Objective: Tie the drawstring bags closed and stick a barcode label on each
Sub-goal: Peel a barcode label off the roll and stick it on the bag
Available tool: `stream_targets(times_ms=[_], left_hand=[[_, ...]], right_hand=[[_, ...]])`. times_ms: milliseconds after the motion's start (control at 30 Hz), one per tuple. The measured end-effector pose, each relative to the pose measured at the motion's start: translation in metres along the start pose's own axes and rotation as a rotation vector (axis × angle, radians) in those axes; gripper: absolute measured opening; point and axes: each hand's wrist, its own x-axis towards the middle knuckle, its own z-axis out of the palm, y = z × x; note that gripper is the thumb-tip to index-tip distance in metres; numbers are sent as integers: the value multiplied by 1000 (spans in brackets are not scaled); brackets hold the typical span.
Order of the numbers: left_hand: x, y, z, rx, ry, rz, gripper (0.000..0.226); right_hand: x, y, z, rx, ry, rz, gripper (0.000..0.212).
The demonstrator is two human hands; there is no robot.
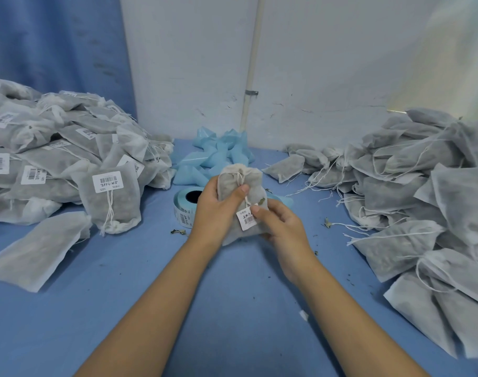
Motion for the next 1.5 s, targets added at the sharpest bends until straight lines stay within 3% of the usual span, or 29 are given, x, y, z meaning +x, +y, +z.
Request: stream_targets(times_ms=[133, 233, 367, 433, 567, 700, 867, 1133, 1267, 1400, 1500], left_hand=[[-3, -1, -1, -98, -156, -187, 30], [-7, -4, -2, -58, -239, -224, 22], [-8, -6, -3, -109, -257, -266, 14], [-8, -6, -3, -118, -267, -271, 14], [-8, -5, -3, -103, -257, -282, 18], [-5, -2, -6, -201, -160, -286, 20], [-3, -2, -11, -84, -149, -259, 26], [-3, -9, -11, 168, -276, -159, 31], [-4, -7, -10, 88, -307, -241, 31], [-1, -4, -15, 45, -340, -360, 26], [5, 2, -16, -43, -180, -281, 17]], right_hand=[[2, -1, -1, 151, 66, -29, 22], [2, -3, -1, 171, 136, -34, 25], [1, -1, 2, 97, 286, -141, 31], [0, -5, 1, 74, 309, -204, 24], [1, -6, -1, 139, 355, -113, 6], [5, -4, -7, 179, 466, -46, 8], [4, -1, -9, 94, 361, 79, 13], [1, -6, -5, 37, 123, 87, 27], [2, -5, -2, 234, 100, 82, 18], [2, -6, -1, 268, 145, 54, 11], [2, -5, -2, 256, 187, 97, 6]])
